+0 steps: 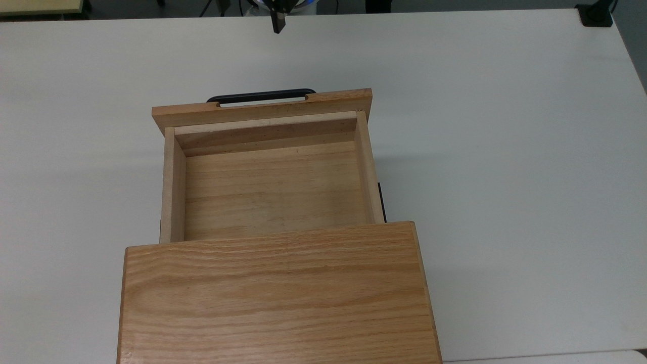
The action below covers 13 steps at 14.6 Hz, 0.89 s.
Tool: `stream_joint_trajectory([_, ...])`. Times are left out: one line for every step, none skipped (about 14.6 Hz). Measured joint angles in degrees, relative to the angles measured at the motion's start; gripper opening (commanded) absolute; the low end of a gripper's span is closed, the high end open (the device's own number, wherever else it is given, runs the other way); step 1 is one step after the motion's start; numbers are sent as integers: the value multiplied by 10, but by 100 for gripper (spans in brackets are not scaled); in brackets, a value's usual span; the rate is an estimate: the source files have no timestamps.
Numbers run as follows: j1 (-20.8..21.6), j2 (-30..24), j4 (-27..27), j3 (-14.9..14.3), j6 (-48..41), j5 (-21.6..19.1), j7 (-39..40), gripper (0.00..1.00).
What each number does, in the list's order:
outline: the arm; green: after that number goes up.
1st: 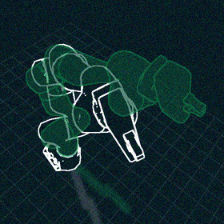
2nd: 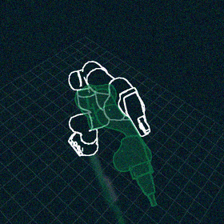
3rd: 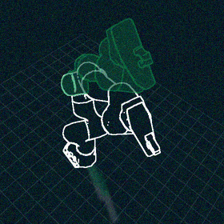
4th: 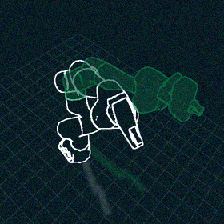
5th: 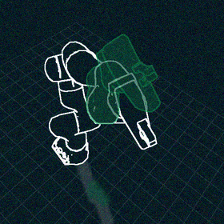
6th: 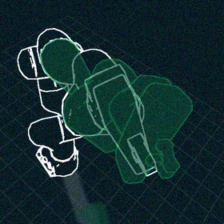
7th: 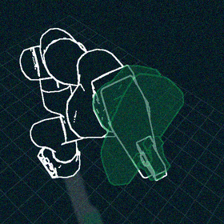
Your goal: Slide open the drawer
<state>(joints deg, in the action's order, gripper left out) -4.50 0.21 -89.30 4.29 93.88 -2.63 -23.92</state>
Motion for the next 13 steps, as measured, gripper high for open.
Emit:
stream_joint_trajectory([2, 0, -6, 1, -1, 16, 56, 100])
stream_joint_trajectory([3, -1, -10, 1, -1, 25, 97, 100])
stream_joint_trajectory([3, -3, -15, 1, -1, 33, 146, 100])
stream_joint_trajectory([3, -4, -18, 0, -1, 37, 193, 100])
stream_joint_trajectory([3, -5, -19, -1, -1, 39, 212, 100])
stream_joint_trajectory([3, -6, -19, -2, 0, 39, 222, 100])
stream_joint_trajectory([3, -8, -19, -2, 1, 39, 228, 100])
stream_joint_trajectory([3, -9, -20, -2, 1, 39, 234, 100])
stream_joint_trajectory([3, -9, -20, -2, 1, 39, 235, 100])
stream_joint_trajectory([3, -9, -21, -2, 1, 39, 235, 100])
stream_joint_trajectory([3, -9, -21, -2, 1, 39, 235, 100])
stream_joint_trajectory([3, -9, -22, -2, 1, 39, 235, 100])
stream_joint_trajectory([3, -9, -23, -2, 1, 40, 235, 100])
